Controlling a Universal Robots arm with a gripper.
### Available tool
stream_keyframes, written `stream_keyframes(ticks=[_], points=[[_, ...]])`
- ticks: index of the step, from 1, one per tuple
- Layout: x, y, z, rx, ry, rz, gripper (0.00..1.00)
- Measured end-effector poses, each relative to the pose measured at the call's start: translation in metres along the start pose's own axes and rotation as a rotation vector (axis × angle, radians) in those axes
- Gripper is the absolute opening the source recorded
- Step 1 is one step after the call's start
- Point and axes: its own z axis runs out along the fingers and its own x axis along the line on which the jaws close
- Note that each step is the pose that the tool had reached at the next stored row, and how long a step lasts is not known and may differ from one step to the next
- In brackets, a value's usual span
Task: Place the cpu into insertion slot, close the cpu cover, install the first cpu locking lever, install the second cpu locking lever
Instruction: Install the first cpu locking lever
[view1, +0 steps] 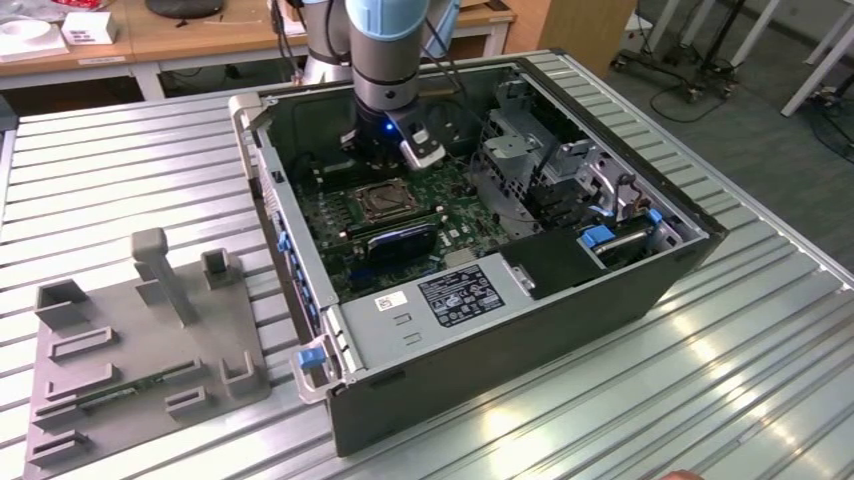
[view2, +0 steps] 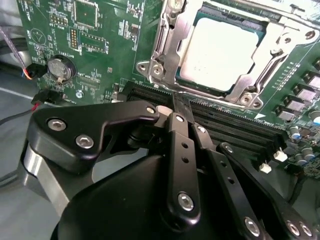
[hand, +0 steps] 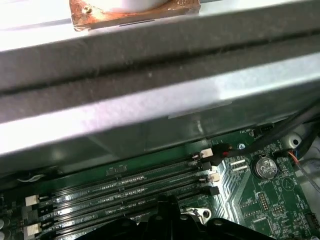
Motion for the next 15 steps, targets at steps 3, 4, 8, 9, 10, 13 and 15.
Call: stream_keyframes(ticks=[3, 4, 8, 9, 10, 13, 15], points=[[-0.0008, -0.0011, 0.0019, -0.0003, 0.0001, 0.0, 0.11], [-0.001, -0.0013, 0.0026, -0.001, 0.0002, 0.0, 0.11], [-0.002, -0.0017, 0.005, -0.0108, 0.0029, 0.002, 0.11], [-0.0023, -0.0018, 0.0055, -0.0127, 0.0034, 0.002, 0.11], [-0.0026, -0.0019, 0.006, -0.0138, 0.0037, 0.002, 0.11], [-0.0028, -0.002, 0.0067, -0.0147, 0.0039, 0.002, 0.11], [-0.0029, -0.002, 0.0068, -0.0148, 0.0039, 0.002, 0.11]])
